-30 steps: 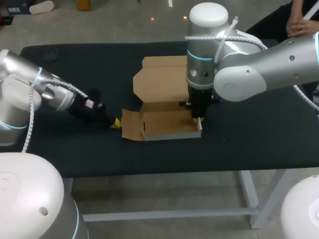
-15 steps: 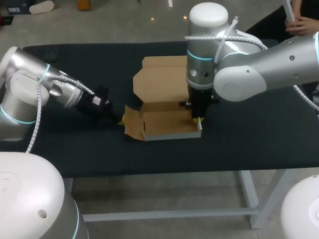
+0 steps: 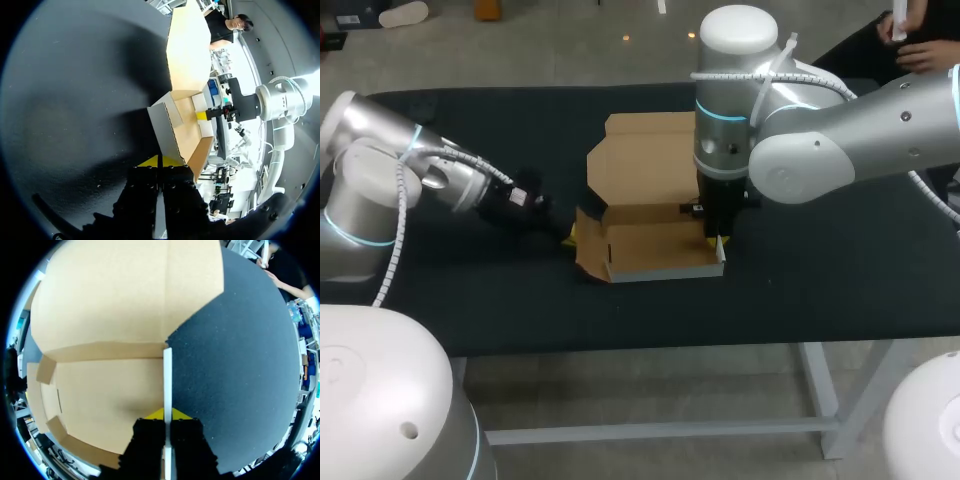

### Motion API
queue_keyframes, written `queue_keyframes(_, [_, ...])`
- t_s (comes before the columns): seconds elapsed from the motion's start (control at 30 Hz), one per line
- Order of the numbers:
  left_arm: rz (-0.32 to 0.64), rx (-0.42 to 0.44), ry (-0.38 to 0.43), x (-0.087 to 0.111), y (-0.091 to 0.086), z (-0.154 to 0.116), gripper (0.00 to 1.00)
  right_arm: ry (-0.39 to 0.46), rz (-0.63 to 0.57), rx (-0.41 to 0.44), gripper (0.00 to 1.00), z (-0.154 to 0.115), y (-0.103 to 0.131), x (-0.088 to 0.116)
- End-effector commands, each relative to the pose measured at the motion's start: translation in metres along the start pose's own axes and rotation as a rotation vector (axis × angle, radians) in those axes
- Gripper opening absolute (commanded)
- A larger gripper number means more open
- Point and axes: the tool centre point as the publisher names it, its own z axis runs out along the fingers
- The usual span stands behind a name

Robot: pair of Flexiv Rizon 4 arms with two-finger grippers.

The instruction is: Assemble the packaging by folding the flat box into shape, placing the metal phone stand inside, and closing the box properly

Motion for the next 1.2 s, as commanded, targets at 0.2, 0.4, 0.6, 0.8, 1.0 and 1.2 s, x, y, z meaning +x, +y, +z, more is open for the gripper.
queue_keyframes(0.2, [-0.018, -0.009, 0.023, 0.0055, 0.0009, 0.0026, 0.0, -0.003, 0.0, 0.004, 0.0, -0.0003, 0.0007, 0.0009])
queue_keyframes(0.4, [-0.027, -0.008, 0.029, 0.0083, 0.002, 0.0039, 0.0, -0.003, 0.0, 0.004, 0.0, -0.0003, 0.0007, 0.0009])
queue_keyframes(0.6, [-0.037, -0.002, 0.041, 0.0078, 0.0023, 0.0033, 0.14, -0.003, 0.0, 0.004, 0.0, -0.0003, 0.0007, 0.0009])
queue_keyframes(0.8, [-0.046, 0.0, 0.046, 0.0077, 0.0027, 0.0031, 0.21, -0.003, 0.0, 0.004, 0.0, -0.0003, 0.0007, 0.0009])
queue_keyframes(1.0, [-0.056, 0.008, 0.069, 0.0072, 0.0035, 0.0037, 0.22, -0.003, 0.0, 0.004, 0.0, -0.0003, 0.0007, 0.0009])
queue_keyframes(1.2, [-0.069, 0.017, 0.094, 0.0051, 0.0037, 0.0033, 0.24, -0.003, 0.0, 0.004, 0.0, -0.0003, 0.0007, 0.0009])
